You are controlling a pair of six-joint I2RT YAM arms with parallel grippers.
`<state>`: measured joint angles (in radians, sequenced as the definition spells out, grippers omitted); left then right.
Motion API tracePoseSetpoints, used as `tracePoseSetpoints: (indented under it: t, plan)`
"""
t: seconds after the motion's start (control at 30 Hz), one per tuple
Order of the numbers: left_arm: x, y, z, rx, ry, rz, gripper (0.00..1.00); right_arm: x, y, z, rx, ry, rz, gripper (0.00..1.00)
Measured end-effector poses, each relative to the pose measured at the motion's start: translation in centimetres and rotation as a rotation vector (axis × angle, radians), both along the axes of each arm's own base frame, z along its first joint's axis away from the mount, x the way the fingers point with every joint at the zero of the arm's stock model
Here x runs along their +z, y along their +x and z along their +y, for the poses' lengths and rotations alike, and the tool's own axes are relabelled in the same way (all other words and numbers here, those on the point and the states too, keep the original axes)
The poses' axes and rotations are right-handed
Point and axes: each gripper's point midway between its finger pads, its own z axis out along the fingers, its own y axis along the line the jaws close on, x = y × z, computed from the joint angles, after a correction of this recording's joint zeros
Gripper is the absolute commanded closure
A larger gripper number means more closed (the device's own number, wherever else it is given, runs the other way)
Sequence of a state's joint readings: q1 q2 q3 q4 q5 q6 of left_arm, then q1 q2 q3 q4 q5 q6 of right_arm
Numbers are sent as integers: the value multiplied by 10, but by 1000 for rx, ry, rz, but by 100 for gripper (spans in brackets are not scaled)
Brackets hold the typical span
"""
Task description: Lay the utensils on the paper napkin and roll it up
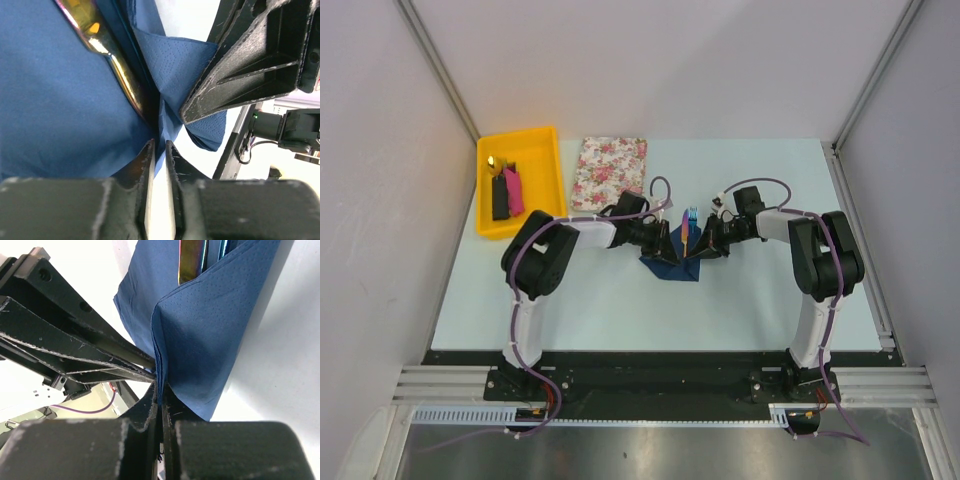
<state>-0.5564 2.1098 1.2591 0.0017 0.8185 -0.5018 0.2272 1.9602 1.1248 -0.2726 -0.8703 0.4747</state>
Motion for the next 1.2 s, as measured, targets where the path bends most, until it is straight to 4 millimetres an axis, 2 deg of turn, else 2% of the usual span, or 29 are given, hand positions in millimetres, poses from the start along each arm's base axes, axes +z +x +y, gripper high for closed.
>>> tracePoseSetpoints:
  t: [0.17, 0.67, 1.2]
  plan:
    - [1, 1, -4, -11, -5, -6, 100, 0, 0, 0, 1, 0, 0, 97]
    - [-13, 3, -4, -4, 25, 25, 100, 1, -5, 9, 30, 0, -9, 98]
    - [-14, 3, -4, -4, 33, 38, 100, -5, -1, 19, 28, 13, -10, 98]
